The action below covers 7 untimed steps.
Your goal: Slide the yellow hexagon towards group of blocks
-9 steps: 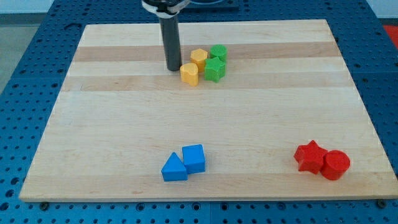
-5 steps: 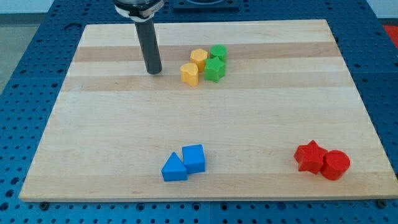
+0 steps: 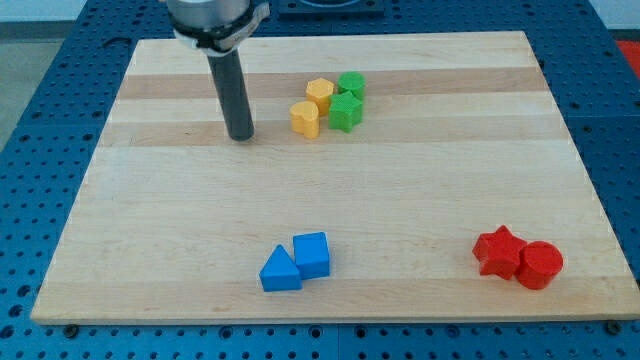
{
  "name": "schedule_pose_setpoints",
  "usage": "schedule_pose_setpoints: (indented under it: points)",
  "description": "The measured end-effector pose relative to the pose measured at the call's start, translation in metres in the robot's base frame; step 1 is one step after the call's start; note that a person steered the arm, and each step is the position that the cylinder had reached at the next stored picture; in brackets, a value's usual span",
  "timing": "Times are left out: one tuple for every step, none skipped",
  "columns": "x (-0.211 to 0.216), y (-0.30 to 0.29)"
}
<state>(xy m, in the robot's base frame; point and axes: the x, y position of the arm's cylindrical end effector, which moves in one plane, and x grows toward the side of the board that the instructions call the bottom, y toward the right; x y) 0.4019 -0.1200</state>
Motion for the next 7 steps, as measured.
schedule_pose_setpoints:
  points:
    - [0.004, 0.008]
    - [0.002, 0.016]
    - [0.002, 0.025]
    - [-0.003, 0.048]
    - [-0.017, 0.068]
    - [-0.023, 0.079]
    - [-0.003, 0.076]
